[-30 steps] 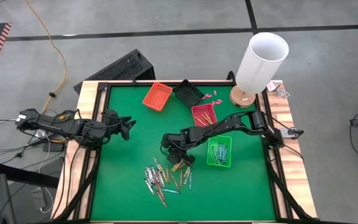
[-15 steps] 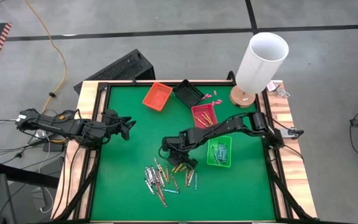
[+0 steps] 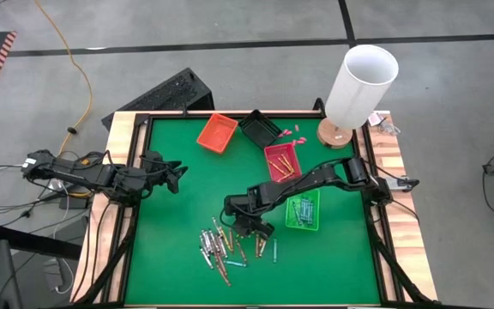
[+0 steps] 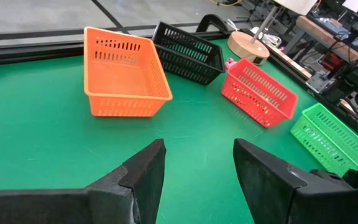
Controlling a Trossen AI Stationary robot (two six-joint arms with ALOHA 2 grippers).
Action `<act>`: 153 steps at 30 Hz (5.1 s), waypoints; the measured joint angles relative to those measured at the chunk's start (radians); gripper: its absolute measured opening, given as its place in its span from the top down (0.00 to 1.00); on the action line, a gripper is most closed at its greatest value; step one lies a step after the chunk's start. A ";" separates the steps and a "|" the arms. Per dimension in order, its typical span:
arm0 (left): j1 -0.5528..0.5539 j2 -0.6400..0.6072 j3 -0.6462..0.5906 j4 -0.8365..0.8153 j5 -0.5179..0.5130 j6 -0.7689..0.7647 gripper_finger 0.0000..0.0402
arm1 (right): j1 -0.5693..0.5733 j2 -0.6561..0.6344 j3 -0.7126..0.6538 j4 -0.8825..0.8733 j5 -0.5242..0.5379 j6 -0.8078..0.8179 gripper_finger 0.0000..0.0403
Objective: Sort crayons
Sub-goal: Put the yellow crayon into the red bin
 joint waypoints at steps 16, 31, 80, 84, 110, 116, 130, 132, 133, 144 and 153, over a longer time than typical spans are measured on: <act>0.000 0.000 0.000 0.000 0.000 0.000 0.55 | -0.013 0.000 -0.032 0.028 0.008 0.010 0.83; 0.000 0.000 0.000 -0.017 0.000 0.000 0.55 | -0.047 -0.001 -0.032 0.023 0.033 0.053 0.98; 0.000 0.000 0.000 -0.017 0.000 -0.002 0.55 | -0.094 -0.009 0.267 -0.271 0.089 0.094 1.00; 0.000 0.000 0.000 -0.017 0.000 -0.002 0.55 | -0.101 -0.009 0.299 -0.278 0.091 0.092 1.00; 0.000 0.000 0.000 -0.017 0.000 -0.002 0.55 | -0.239 -0.008 0.431 -0.332 0.202 0.247 1.00; 0.000 0.000 0.000 -0.017 0.000 -0.002 0.55 | -0.309 -0.008 0.461 -0.377 0.250 0.402 1.00; 0.000 0.000 0.000 -0.018 0.000 -0.002 0.55 | -0.469 -0.019 0.461 -0.487 0.251 0.550 0.99; 0.000 0.000 0.000 -0.020 0.002 -0.002 0.55 | -0.489 -0.030 0.461 -0.510 0.250 0.551 0.99; 0.000 0.000 0.000 -0.021 0.003 -0.002 0.55 | -0.499 -0.039 0.460 -0.532 0.250 0.555 0.99; 0.000 0.000 0.000 -0.048 0.006 -0.002 0.55 | -0.527 -0.217 0.459 -0.733 0.250 0.622 0.99; 0.000 0.000 0.000 -0.048 0.005 -0.002 0.55 | -0.426 -0.390 0.457 -0.839 0.335 0.750 0.99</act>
